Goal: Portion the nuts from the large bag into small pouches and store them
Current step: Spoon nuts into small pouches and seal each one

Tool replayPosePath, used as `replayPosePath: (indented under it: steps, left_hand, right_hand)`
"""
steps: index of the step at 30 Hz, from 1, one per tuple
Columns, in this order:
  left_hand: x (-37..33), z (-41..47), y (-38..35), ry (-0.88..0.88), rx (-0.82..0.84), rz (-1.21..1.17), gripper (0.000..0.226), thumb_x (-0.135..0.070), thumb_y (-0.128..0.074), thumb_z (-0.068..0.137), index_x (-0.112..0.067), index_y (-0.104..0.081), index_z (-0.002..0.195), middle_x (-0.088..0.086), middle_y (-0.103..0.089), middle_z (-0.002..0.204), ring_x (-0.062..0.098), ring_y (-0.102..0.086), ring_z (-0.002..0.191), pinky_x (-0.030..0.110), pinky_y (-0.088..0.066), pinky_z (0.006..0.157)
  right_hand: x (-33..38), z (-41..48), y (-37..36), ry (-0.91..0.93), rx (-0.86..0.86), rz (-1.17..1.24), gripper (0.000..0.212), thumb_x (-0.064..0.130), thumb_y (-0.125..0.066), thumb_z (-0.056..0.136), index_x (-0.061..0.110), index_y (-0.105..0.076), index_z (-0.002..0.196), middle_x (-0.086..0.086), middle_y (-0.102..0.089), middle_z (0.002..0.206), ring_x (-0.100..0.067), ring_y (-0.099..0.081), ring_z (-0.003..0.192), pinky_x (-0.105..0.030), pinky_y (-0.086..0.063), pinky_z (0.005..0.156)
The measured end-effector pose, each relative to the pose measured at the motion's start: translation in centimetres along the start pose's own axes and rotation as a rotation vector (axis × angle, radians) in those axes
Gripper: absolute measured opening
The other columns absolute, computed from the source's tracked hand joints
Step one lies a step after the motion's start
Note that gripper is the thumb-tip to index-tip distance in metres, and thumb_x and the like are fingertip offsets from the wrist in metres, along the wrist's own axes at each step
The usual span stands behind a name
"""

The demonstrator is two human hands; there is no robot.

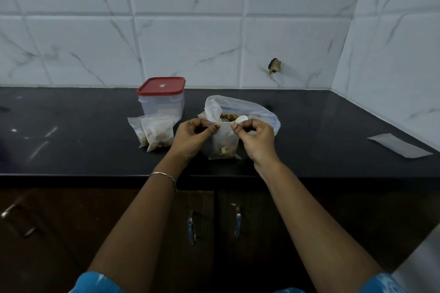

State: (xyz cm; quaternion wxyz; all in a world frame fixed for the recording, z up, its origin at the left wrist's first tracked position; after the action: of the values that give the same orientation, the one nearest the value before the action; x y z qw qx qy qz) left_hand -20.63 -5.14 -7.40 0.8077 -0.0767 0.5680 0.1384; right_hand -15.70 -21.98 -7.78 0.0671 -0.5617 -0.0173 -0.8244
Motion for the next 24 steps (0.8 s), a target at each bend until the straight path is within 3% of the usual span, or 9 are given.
replayPosePath:
  steps: [7, 11, 13, 16, 20, 22, 24]
  left_hand:
    - [0.0, 0.1, 0.3, 0.018, -0.067, 0.018, 0.01, -0.017, -0.069, 0.088, -0.014, -0.069, 0.078, -0.003, -0.065, 0.073, -0.005, -0.062, 0.065, 0.01, -0.048, 0.061]
    - [-0.1, -0.1, 0.6, 0.007, -0.092, 0.023, 0.012, -0.017, -0.065, 0.091, -0.012, -0.067, 0.081, 0.002, -0.064, 0.072, 0.002, -0.059, 0.062, 0.016, -0.049, 0.058]
    - [-0.2, -0.3, 0.9, -0.001, -0.107, 0.023, 0.01, -0.017, -0.064, 0.092, -0.012, -0.067, 0.085, 0.007, -0.065, 0.078, 0.011, -0.06, 0.07, 0.023, -0.051, 0.064]
    - [-0.3, -0.7, 1.5, 0.016, -0.144, -0.009, 0.008, -0.019, -0.064, 0.092, -0.012, -0.066, 0.089, 0.008, -0.066, 0.085, 0.019, -0.06, 0.081, 0.032, -0.052, 0.074]
    - [0.0, -1.5, 2.5, 0.076, -0.173, -0.055, 0.021, -0.029, -0.068, 0.089, -0.01, -0.066, 0.097, 0.015, -0.069, 0.096, 0.025, -0.065, 0.088, 0.042, -0.054, 0.079]
    - [-0.2, -2.1, 3.4, 0.084, -0.143, -0.021, 0.032, -0.034, -0.074, 0.083, -0.008, -0.065, 0.101, 0.011, -0.07, 0.095, 0.024, -0.066, 0.087, 0.035, -0.056, 0.074]
    - [-0.7, -2.6, 5.1, 0.05, -0.089, 0.157, 0.032, -0.029, -0.078, 0.079, -0.008, -0.065, 0.1, 0.007, -0.071, 0.094, 0.021, -0.068, 0.086, 0.032, -0.058, 0.072]
  right_hand:
    - [-0.3, 0.2, -0.1, -0.048, 0.062, 0.043, 0.016, 0.02, -0.062, 0.094, 0.008, -0.072, 0.099, -0.008, -0.073, 0.097, -0.018, -0.069, 0.095, -0.023, -0.056, 0.081]
    - [-0.3, -0.1, -1.2, -0.084, 0.257, -0.036, 0.04, 0.038, -0.072, 0.085, 0.013, -0.066, 0.115, -0.006, -0.072, 0.106, -0.017, -0.07, 0.095, -0.03, -0.059, 0.078]
    - [-0.4, -0.4, -2.2, -0.039, 0.372, -0.218, 0.056, 0.047, -0.079, 0.074, 0.022, -0.062, 0.121, 0.004, -0.07, 0.112, -0.011, -0.066, 0.103, -0.033, -0.056, 0.086]
    - [-0.4, -0.7, -3.2, -0.037, 0.44, -0.326, 0.051, 0.035, -0.08, 0.077, 0.021, -0.061, 0.123, 0.008, -0.068, 0.117, -0.007, -0.061, 0.11, -0.033, -0.051, 0.097]
    - [0.1, -1.0, -4.0, -0.087, 0.451, -0.184, 0.042, 0.018, -0.076, 0.083, 0.014, -0.062, 0.123, 0.001, -0.07, 0.117, -0.01, -0.064, 0.109, -0.035, -0.053, 0.096]
    - [0.6, -1.2, -5.4, -0.1, 0.447, -0.117, 0.037, 0.015, -0.073, 0.085, 0.012, -0.061, 0.12, -0.003, -0.071, 0.112, -0.012, -0.067, 0.105, -0.032, -0.056, 0.091]
    - [0.6, -1.2, -7.4, -0.118, 0.437, -0.071, 0.035, 0.01, -0.071, 0.087, 0.008, -0.058, 0.119, -0.01, -0.071, 0.11, -0.018, -0.069, 0.101, -0.036, -0.057, 0.089]
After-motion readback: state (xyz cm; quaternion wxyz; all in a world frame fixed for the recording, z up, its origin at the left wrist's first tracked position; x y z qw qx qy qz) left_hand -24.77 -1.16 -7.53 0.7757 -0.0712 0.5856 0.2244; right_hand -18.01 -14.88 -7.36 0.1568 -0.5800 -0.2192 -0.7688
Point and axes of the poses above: each hand's wrist, its own z-axis towards the middle knuckle, its own y-axis out of the back of the hand, x = y × z, the point moved 5 cm from there along z, towards the middle knuckle
